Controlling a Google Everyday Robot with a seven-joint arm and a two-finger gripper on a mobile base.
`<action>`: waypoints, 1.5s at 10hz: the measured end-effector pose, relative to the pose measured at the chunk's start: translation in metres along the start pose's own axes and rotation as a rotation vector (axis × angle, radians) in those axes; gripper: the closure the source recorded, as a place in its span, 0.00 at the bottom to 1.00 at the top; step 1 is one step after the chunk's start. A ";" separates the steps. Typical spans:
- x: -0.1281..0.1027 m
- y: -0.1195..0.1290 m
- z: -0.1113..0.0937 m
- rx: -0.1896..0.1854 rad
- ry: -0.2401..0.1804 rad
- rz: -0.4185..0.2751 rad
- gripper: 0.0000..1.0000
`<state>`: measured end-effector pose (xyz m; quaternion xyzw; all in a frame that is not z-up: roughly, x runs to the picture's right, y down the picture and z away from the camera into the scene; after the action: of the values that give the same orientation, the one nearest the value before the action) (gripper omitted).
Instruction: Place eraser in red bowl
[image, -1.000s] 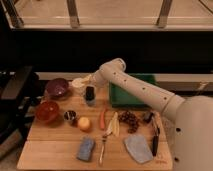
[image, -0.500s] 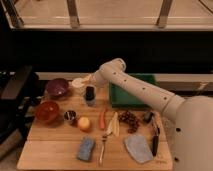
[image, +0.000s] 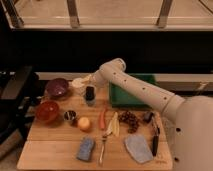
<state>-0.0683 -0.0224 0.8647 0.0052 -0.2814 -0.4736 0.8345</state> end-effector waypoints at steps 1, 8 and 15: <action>0.000 0.000 0.000 0.000 0.000 0.000 0.30; -0.001 0.000 -0.002 -0.008 -0.001 -0.015 0.30; -0.005 0.010 0.005 -0.141 0.011 -0.093 0.30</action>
<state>-0.0648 -0.0114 0.8693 -0.0382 -0.2422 -0.5305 0.8115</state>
